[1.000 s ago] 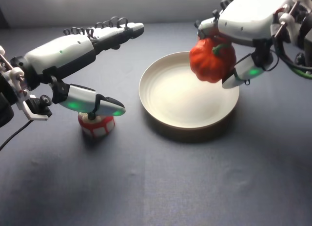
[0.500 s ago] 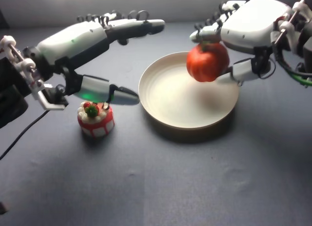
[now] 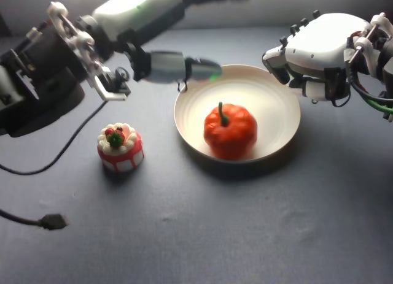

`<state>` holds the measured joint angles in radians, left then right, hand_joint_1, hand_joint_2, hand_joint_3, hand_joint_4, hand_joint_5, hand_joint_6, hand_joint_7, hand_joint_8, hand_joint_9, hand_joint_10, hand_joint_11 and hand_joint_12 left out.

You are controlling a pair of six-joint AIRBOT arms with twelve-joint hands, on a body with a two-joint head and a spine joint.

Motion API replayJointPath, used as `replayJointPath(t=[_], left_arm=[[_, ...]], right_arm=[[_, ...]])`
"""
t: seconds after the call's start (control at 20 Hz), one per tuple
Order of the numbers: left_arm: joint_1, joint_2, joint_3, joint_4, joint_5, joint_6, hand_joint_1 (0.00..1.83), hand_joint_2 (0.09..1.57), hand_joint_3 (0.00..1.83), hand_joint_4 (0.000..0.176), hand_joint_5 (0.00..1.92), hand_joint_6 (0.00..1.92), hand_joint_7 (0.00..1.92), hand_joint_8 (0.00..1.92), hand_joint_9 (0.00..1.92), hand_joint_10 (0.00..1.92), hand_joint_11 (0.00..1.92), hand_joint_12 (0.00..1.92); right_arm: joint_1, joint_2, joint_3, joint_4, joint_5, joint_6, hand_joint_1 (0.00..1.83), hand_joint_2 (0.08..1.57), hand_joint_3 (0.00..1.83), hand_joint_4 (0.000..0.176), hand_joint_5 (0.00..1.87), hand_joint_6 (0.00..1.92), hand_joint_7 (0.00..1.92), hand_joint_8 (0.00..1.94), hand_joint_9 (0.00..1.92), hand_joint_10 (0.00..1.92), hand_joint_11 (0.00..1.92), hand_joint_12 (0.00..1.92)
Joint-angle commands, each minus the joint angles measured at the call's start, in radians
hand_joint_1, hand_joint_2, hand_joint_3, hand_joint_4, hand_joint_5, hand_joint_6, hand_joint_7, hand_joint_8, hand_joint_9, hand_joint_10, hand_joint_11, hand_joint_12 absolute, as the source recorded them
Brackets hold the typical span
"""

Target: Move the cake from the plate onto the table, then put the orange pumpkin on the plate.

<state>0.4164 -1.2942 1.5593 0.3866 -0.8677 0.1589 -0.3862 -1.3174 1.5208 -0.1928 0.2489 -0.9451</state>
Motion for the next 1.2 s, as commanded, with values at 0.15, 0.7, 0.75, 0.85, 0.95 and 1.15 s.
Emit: replayJointPath(t=[0.15,0.7,0.75,0.85,0.95,1.15], left_arm=[[-0.008,0.015,0.004,-0.051,-0.111,-0.002,1.05,1.07,0.0,0.0,0.28,0.05,0.14,0.0,0.18,0.04,0.0,1.06],[0.061,0.055,-0.012,-0.067,-0.083,-0.002,1.09,0.94,0.0,0.0,0.29,0.01,0.23,0.0,0.3,0.01,0.0,1.44],[0.068,0.06,-0.014,-0.069,-0.081,-0.002,1.07,0.95,0.0,0.0,0.31,0.01,0.23,0.0,0.24,0.01,0.0,1.3],[0.081,0.066,-0.015,-0.08,-0.078,-0.002,1.08,0.96,0.0,0.0,0.31,0.01,0.21,0.0,0.22,0.0,0.0,1.22],[0.1,0.078,-0.018,-0.094,-0.071,-0.002,1.08,0.97,0.01,0.0,0.29,0.0,0.19,0.0,0.23,0.01,0.0,1.32],[0.13,0.094,-0.021,-0.12,-0.064,-0.002,1.1,0.95,0.0,0.0,0.32,0.01,0.24,0.01,0.24,0.02,0.0,1.23]], right_arm=[[0.006,0.002,-0.027,-0.022,0.091,-0.002,0.95,1.32,0.0,0.0,0.63,1.51,0.82,0.29,0.64,0.88,0.41,1.61],[0.011,0.094,-0.128,-0.073,0.061,-0.002,1.21,1.2,0.0,0.0,0.73,0.05,0.72,0.0,0.62,0.11,0.07,1.35],[0.011,0.1,-0.129,-0.074,0.051,-0.002,1.13,1.21,0.0,0.0,0.72,0.03,0.66,0.0,0.56,0.07,0.01,1.28],[0.011,0.113,-0.136,-0.075,0.044,-0.002,0.97,1.22,0.0,0.0,0.71,0.01,0.6,0.0,0.49,0.02,0.0,1.12],[0.011,0.127,-0.147,-0.075,0.039,-0.002,0.98,1.18,0.0,0.0,0.66,0.0,0.55,0.0,0.43,0.0,0.0,0.94],[0.015,0.17,-0.183,-0.084,0.033,-0.002,0.99,1.08,0.0,0.0,0.46,0.0,0.35,0.0,0.24,0.0,0.0,0.61]])
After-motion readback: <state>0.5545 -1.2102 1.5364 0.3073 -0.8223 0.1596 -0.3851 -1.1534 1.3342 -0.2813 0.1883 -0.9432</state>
